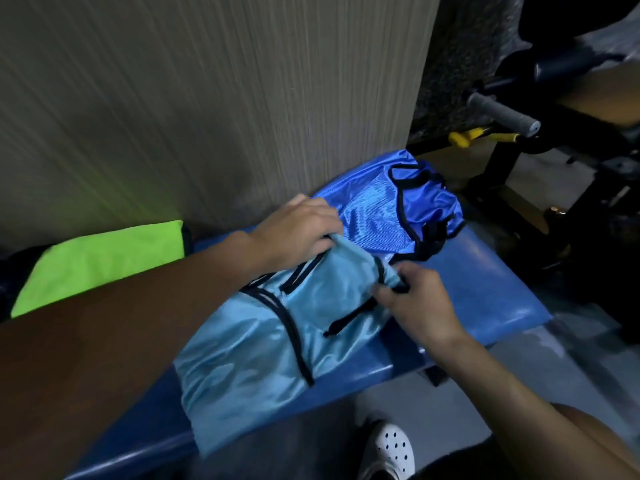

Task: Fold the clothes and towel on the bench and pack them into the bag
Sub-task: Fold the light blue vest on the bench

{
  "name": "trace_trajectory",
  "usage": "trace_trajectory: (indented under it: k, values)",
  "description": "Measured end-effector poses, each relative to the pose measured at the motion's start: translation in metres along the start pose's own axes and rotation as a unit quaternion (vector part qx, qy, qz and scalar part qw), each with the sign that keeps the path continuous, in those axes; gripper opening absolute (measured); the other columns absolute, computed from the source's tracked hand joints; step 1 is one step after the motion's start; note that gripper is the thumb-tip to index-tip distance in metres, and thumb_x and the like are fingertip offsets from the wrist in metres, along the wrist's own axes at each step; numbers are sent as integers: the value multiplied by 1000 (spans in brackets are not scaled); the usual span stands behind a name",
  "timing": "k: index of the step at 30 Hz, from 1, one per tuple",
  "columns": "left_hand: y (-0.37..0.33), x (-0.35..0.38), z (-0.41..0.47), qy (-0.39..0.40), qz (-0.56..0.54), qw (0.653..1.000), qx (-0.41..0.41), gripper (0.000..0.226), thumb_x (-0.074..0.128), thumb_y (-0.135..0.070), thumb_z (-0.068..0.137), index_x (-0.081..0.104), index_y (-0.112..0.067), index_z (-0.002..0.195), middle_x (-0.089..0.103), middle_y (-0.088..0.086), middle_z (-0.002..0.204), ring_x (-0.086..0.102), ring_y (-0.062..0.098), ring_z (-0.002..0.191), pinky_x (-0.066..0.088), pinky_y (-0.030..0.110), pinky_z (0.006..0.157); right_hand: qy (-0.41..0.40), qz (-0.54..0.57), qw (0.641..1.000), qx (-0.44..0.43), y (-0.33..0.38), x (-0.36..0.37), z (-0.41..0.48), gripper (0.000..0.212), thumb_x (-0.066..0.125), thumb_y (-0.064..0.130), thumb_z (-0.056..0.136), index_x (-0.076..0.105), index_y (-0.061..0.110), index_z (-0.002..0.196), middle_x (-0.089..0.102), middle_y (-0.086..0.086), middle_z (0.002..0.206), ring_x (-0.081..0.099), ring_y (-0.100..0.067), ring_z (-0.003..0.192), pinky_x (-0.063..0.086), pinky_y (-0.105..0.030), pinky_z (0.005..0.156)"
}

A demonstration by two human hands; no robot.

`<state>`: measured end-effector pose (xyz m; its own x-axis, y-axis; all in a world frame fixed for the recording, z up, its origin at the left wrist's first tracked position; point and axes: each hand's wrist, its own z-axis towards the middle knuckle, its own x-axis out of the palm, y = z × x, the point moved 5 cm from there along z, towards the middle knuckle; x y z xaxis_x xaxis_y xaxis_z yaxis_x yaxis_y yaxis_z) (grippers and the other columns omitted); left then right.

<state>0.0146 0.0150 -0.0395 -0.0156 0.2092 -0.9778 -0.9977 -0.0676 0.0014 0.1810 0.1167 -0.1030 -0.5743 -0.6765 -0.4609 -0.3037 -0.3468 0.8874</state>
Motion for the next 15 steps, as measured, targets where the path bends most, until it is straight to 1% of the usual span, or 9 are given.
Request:
trace_trajectory:
  k: [2, 3, 4, 6, 7, 9, 10, 12, 15]
  values:
    - [3, -16, 4, -48, -18, 998, -25, 11, 58, -27, 89, 67, -21, 91, 64, -7, 93, 57, 20, 100, 39, 41, 88, -82, 66, 994, -26, 9, -17, 4, 15, 76, 13, 79, 62, 17, 76, 61, 7, 63, 55, -10, 59, 48, -33, 62]
    - [5, -23, 3, -70, -22, 997, -28, 10, 60, -26, 89, 67, -20, 91, 64, -6, 94, 56, 19, 100, 38, 39, 87, -105, 91, 989, -45, 15, -22, 3, 16, 77, 12, 80, 62, 17, 78, 60, 8, 62, 53, -7, 57, 46, -30, 60]
    - [7, -29, 0, -83, -20, 996, -25, 7, 63, -24, 90, 67, -19, 91, 64, -6, 95, 56, 19, 99, 37, 36, 86, -118, 102, 985, -68, 22, -25, 0, 16, 77, 12, 80, 61, 16, 80, 59, 9, 62, 51, -5, 55, 44, -27, 58]
    - [8, -40, -13, -86, -14, 996, -15, 1, 66, -19, 89, 66, -19, 89, 63, -6, 95, 55, 17, 97, 34, 31, 84, -122, 85, 981, -124, 36, -22, -10, 18, 77, 12, 80, 60, 16, 79, 57, 8, 63, 50, -5, 57, 42, -22, 57]
    - [7, -44, -23, -83, -12, 996, -11, 2, 66, -17, 88, 65, -18, 88, 62, -6, 95, 54, 17, 97, 32, 30, 83, -117, 67, 978, -157, 45, -17, -17, 18, 77, 12, 79, 60, 18, 79, 57, 8, 65, 51, -5, 59, 42, -22, 58]
    - [5, -51, -49, -83, -3, 997, -6, 6, 66, -14, 83, 64, -17, 88, 62, -4, 96, 54, 19, 97, 35, 33, 82, -86, 14, 966, -242, 63, 1, -37, 15, 72, 13, 75, 59, 20, 80, 57, 9, 72, 53, -10, 66, 43, -27, 63]
    - [4, -52, -65, -85, 6, 996, -6, 8, 66, -13, 82, 64, -16, 88, 63, -2, 98, 55, 21, 97, 37, 37, 81, -62, -24, 954, -293, 71, 12, -48, 13, 68, 15, 73, 59, 19, 81, 57, 7, 75, 53, -13, 70, 43, -30, 65]
    - [1, -49, -101, -84, 28, 996, -1, 10, 65, -11, 80, 65, -13, 90, 63, 2, 99, 55, 25, 98, 40, 41, 81, -15, -110, 920, -377, 81, 36, -70, 17, 64, 18, 67, 58, 17, 82, 58, 3, 78, 52, -18, 73, 41, -34, 67]
    - [-5, -30, -153, -48, 57, 997, 2, 16, 56, -12, 76, 63, -15, 91, 62, 3, 98, 55, 26, 94, 40, 40, 79, 60, -178, 887, -422, 78, 67, -96, 17, 57, 21, 65, 60, 15, 81, 58, 0, 79, 54, -22, 72, 43, -36, 67]
